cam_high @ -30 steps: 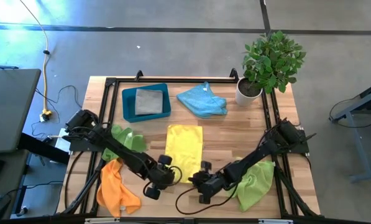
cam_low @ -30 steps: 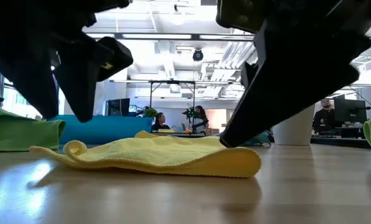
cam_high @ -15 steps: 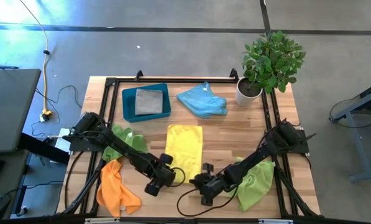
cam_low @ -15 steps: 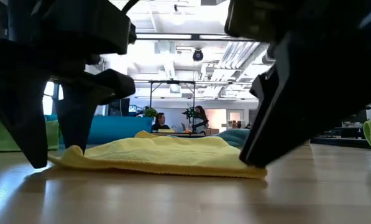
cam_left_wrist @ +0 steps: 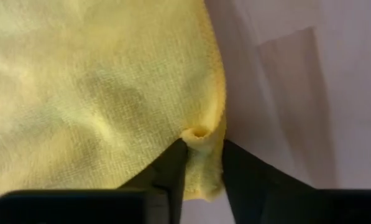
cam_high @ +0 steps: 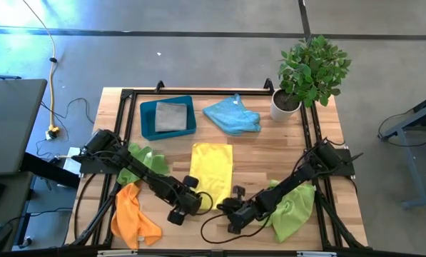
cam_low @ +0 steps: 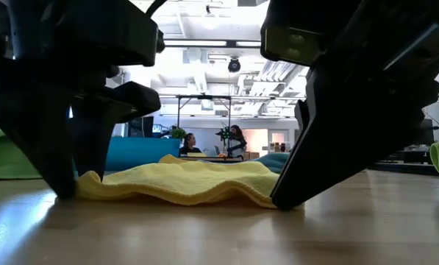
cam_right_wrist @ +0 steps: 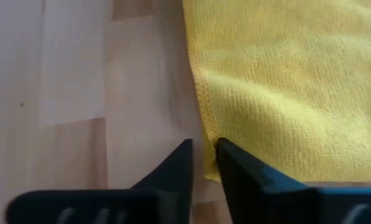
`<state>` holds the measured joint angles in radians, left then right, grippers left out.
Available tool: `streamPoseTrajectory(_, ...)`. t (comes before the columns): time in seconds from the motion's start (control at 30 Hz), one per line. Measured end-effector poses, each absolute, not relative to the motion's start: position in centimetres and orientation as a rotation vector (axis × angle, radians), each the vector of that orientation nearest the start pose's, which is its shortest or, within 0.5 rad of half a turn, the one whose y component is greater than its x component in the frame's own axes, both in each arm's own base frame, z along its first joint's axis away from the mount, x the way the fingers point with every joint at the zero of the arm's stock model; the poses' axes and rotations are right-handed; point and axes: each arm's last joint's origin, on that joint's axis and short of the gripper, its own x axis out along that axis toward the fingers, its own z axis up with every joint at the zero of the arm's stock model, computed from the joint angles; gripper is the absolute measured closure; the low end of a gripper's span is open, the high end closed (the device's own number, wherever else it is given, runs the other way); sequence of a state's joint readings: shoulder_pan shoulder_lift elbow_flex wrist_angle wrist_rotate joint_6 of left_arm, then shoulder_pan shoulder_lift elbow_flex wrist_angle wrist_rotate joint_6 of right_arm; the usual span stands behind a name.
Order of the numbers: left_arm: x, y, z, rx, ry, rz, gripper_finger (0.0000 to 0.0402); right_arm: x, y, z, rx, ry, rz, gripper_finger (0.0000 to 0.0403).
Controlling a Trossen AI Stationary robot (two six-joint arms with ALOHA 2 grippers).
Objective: Fold microfiber towels
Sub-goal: Fold the yellow microfiber cloth
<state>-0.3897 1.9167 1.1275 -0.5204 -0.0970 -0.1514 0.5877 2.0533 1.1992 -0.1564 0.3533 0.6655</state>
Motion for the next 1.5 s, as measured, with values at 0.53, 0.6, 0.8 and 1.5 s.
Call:
streamPoseTrajectory(0.53, 31.3, -14.7, 14.1, -0.035, 1.285, -0.091, 0.0398, 33.5, 22.1, 12.1, 0.346, 0.909, -0.07, 0.0402)
streamPoseTrajectory(0.6, 31.2, -15.0, 14.9, -0.091, 1.263, -0.105, 0.0398, 33.5, 22.2, 12.9, 0.371, 0.903, -0.036, 0.0402)
streamPoseTrajectory(0.8, 30.4, -16.1, 16.9, -0.226, 1.261, -0.225, 0.0399, 34.4, 23.0, 15.3, 0.462, 0.925, 0.114, 0.0403)
streamPoseTrajectory(1.5, 27.8, -12.6, 22.0, -0.164, 1.187, 0.072, 0.0399, 39.2, 15.7, 21.7, 0.112, 1.001, -0.079, 0.0403)
